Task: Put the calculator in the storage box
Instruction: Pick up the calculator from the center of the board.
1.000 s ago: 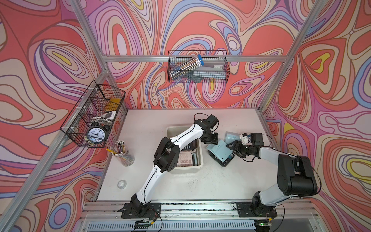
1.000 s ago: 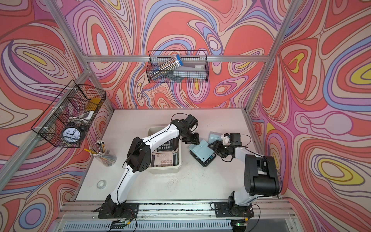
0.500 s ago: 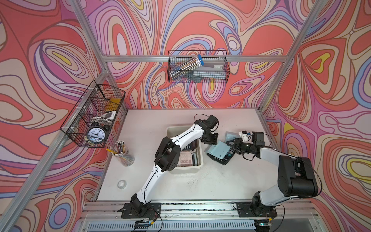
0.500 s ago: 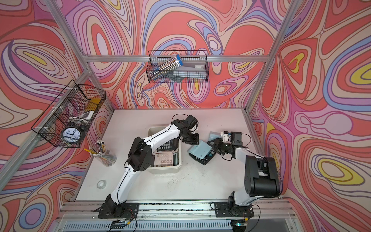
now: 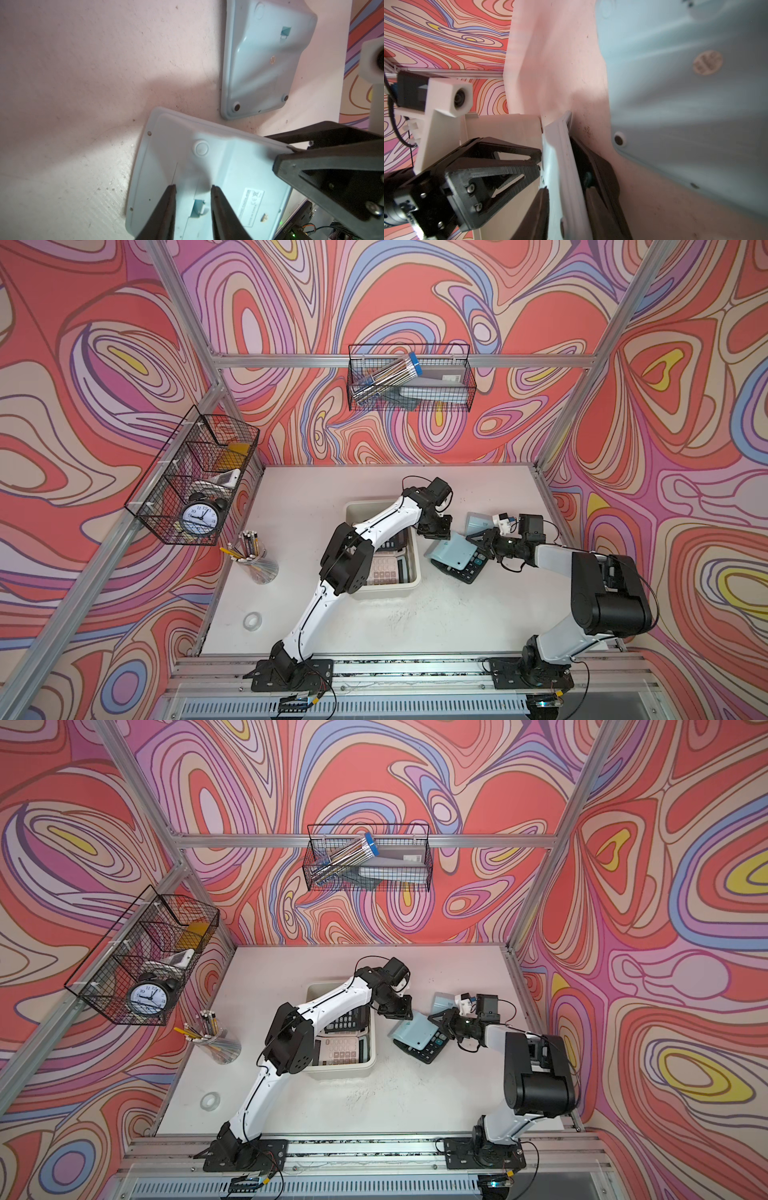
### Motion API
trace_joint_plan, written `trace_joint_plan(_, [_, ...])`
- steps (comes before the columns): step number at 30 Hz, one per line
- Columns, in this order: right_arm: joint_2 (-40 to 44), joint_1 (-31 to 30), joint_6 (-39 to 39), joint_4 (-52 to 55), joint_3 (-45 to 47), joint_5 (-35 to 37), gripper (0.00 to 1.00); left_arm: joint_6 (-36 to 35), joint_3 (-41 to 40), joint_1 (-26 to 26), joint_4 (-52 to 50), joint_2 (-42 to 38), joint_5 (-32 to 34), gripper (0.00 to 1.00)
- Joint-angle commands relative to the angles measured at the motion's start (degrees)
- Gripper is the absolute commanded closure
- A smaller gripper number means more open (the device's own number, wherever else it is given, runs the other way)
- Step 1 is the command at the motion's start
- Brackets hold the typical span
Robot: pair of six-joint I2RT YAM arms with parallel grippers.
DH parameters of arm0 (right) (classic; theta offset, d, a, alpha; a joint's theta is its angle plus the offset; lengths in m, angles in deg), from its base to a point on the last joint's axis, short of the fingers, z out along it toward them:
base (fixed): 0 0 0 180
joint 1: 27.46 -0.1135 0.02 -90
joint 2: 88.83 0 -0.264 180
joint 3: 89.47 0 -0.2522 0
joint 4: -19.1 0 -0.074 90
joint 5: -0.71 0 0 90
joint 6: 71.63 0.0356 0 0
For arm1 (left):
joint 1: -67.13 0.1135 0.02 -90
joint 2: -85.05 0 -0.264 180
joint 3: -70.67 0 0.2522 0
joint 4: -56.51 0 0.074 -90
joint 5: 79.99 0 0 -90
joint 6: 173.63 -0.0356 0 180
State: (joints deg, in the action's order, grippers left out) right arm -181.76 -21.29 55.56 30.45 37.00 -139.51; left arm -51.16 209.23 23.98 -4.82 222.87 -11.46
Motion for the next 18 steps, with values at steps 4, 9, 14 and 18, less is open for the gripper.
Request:
trace_joint_plan(4, [-0.8, -1.4, 0.0, -0.9, -1.4, -1.1, 0.73, 0.6, 1.1, -0.3, 0.8, 1.7, -2.4, 0.67])
trace_joint_plan(9, [0.3, -2.1, -0.1, 0.3, -2.0, -0.5, 0.9, 0.8, 0.9, -0.3, 0.7, 0.1, -2.4, 0.68])
trace_joint_plan(14, [4.2, -2.1, -1.9, 4.9, -3.2, 1.9, 0.97, 0.5, 1.3, -0.3, 0.3, -5.0, -1.1, 0.63])
trace_joint_plan(18, [7.2, -2.1, -2.8, 7.7, -4.1, 2.8, 1.0, -0.2, 1.6, 0.4, -1.4, -10.1, 0.8, 0.59])
